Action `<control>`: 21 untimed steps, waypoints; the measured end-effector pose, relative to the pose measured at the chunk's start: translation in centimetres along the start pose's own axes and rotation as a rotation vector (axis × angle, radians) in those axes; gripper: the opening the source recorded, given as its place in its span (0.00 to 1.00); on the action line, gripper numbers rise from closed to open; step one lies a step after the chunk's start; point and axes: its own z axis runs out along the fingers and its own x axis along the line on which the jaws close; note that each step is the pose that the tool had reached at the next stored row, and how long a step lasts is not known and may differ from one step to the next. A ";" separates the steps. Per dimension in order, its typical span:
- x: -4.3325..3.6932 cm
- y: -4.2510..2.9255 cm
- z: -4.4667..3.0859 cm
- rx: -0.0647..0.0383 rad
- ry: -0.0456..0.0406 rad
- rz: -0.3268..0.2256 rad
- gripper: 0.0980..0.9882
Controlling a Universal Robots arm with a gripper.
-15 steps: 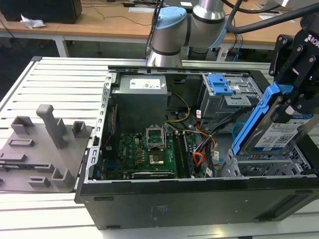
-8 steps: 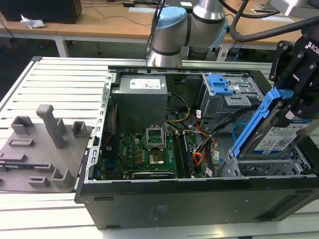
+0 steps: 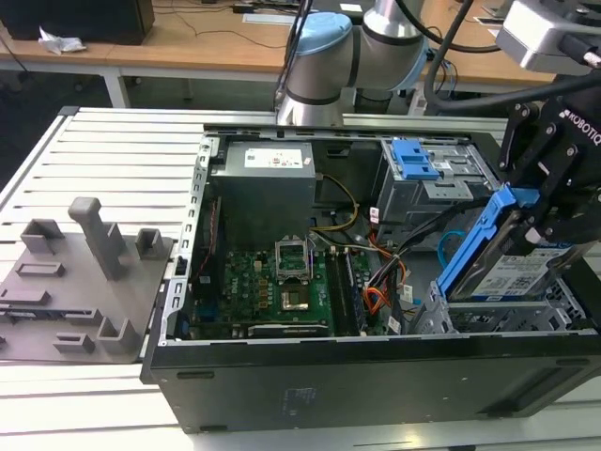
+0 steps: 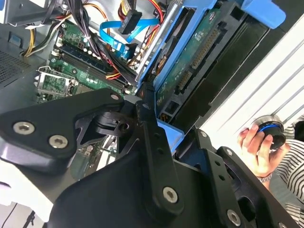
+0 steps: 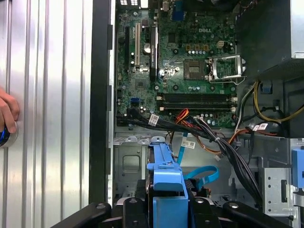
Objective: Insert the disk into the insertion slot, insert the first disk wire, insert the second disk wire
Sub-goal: 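Insert the disk into the insertion slot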
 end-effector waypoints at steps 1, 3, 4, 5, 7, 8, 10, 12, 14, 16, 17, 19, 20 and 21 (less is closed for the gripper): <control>0.00 0.00 0.07 0.000 0.0002 0.000 0.30; 0.00 -0.01 0.18 0.000 0.0000 0.000 0.30; 0.00 -0.03 0.41 0.000 -0.0001 0.000 0.30; 0.00 -0.04 0.60 0.000 0.0001 0.000 0.30; 0.00 -0.06 0.99 0.000 0.0002 0.000 0.30; 0.00 -0.07 1.14 0.000 0.0001 0.000 0.30; 0.00 -0.09 1.39 0.000 0.0001 0.000 0.30; 0.00 -0.10 1.66 0.000 0.0000 0.000 0.30; -0.01 -0.12 1.83 0.000 0.0002 0.000 0.30; 0.00 -0.11 1.86 0.000 0.0002 0.000 0.30; 0.00 -0.12 1.87 0.000 0.0002 0.000 0.30; 0.00 -0.12 1.89 0.000 0.0001 0.000 0.30; -0.01 -0.11 1.90 -0.001 0.0000 0.000 0.30; -0.01 -0.12 1.90 0.000 0.0002 0.000 0.31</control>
